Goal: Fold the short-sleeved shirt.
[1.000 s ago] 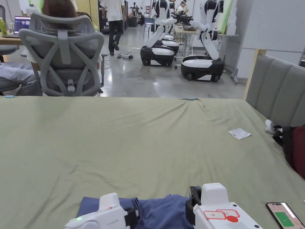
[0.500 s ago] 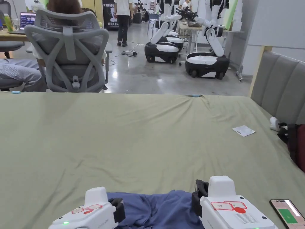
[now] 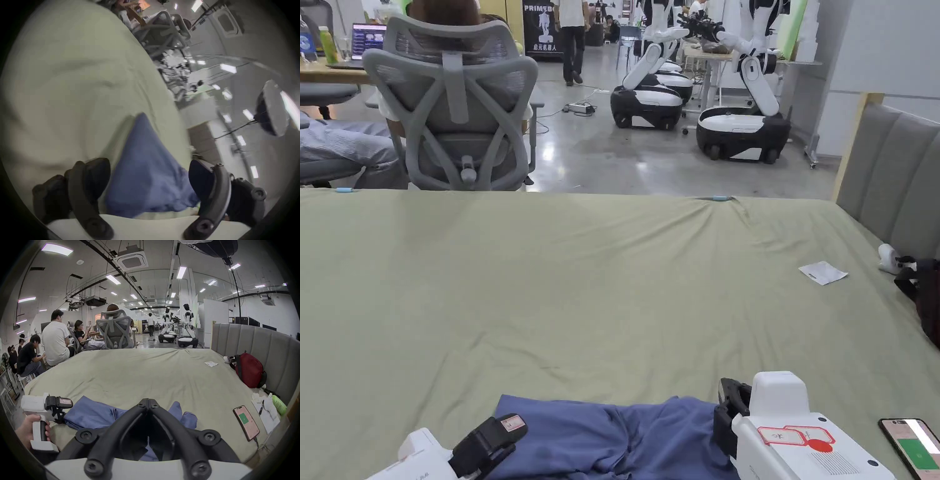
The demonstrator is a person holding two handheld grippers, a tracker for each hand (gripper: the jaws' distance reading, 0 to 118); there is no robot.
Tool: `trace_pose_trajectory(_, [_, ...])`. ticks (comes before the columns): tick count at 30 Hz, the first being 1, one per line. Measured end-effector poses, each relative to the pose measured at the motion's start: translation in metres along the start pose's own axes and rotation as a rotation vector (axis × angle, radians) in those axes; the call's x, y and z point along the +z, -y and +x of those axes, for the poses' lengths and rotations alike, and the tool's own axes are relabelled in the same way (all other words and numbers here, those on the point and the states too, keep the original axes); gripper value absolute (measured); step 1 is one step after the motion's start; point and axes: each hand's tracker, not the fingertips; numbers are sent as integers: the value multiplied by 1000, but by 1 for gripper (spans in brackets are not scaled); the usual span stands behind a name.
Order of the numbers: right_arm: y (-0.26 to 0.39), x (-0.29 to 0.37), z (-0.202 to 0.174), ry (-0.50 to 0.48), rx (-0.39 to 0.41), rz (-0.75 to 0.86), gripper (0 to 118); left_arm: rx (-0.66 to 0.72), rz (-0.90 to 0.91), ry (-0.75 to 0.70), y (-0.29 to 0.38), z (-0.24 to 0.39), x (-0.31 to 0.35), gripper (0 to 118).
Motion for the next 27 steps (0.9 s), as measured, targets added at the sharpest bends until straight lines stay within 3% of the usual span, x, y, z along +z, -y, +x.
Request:
trace_pose_trajectory(3, [-1, 0, 1, 6, 0, -1, 0, 159, -90, 130, 6, 2, -23, 79])
trace_pose_trajectory(4, [-1, -1, 2, 6, -1, -4, 0, 202, -96, 149, 9, 0, -32, 58])
trace_pose_trajectory(5, [-1, -1, 2, 8, 0, -7, 0, 195, -86, 124, 12, 1, -39, 16])
trace_pose_trajectory(7, [-1, -1, 3, 20, 10, -13, 0, 95, -4, -55, 13, 9, -44, 13])
trace_pose_trajectory(10, [-2, -3, 5, 27, 9, -17, 0, -1, 41, -43, 2, 21, -23, 12])
trace_pose_trajectory(14, [-1, -8, 1, 22, 20, -17, 0, -317, 195, -239, -33, 36, 32, 12])
trace_pose_trajectory(18, [2, -15, -6, 4, 27, -26, 0, -688, 237, -429, -63, 55, 61, 12])
trace_pose_trajectory(23, [3, -15, -9, -4, 24, -26, 0, -1091, 206, -411, -8, 128, 27, 12])
trace_pose_trajectory(27, [2, -7, -1, 14, 23, -19, 0, -1476, -14, -436, 81, 152, -49, 10])
